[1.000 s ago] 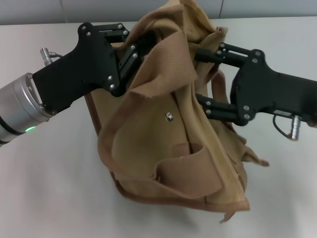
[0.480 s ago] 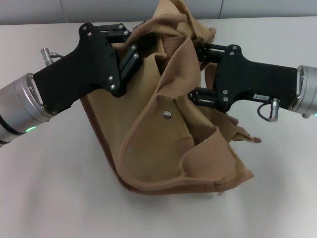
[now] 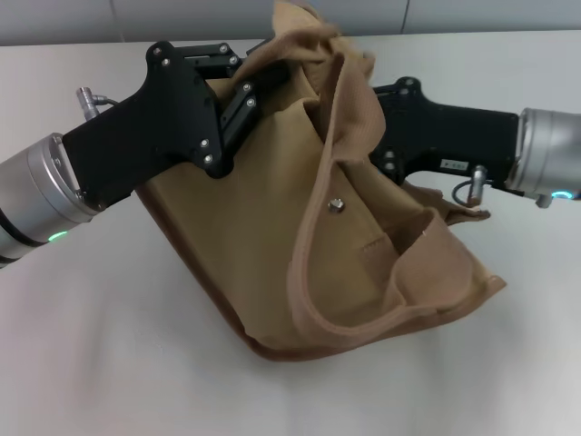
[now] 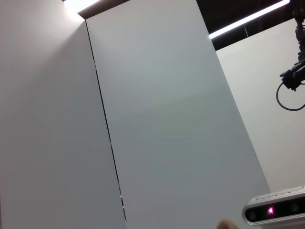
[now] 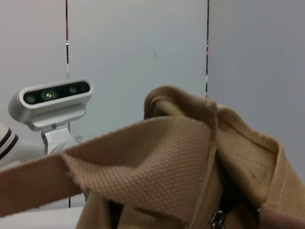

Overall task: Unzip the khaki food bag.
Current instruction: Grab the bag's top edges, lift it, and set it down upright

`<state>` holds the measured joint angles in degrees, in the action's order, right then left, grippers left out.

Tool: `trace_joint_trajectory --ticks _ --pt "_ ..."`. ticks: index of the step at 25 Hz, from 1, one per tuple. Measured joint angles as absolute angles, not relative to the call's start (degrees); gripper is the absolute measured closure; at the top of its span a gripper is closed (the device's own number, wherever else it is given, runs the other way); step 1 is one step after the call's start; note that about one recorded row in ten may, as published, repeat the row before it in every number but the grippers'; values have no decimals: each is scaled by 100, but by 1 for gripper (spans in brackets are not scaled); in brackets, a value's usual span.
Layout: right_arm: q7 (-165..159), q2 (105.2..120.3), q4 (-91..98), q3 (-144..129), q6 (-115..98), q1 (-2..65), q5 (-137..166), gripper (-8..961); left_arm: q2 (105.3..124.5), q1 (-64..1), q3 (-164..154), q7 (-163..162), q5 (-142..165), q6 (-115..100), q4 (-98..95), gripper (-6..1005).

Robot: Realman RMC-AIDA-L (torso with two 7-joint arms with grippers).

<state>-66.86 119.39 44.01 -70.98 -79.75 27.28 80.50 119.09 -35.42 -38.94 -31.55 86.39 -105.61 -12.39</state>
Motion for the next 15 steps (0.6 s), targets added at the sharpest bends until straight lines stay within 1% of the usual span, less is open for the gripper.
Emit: trace_joint_trajectory --ticks 7,9,15 --pt "-6766 11959 4527 -7357 -7710 2749 8051 721 11909 -3542 -3893 -3155 8639 -10569 -1239 935" --pt "-6762 11966 4565 -7362 -7715 2724 8051 935 11909 -3542 -3888 -3155 8640 -10572 -1239 935" --pt "-6774 11932 4684 -7346 -7959 2539 8076 945 11910 -3518 -3838 -3143 8607 -10580 -1227 934"
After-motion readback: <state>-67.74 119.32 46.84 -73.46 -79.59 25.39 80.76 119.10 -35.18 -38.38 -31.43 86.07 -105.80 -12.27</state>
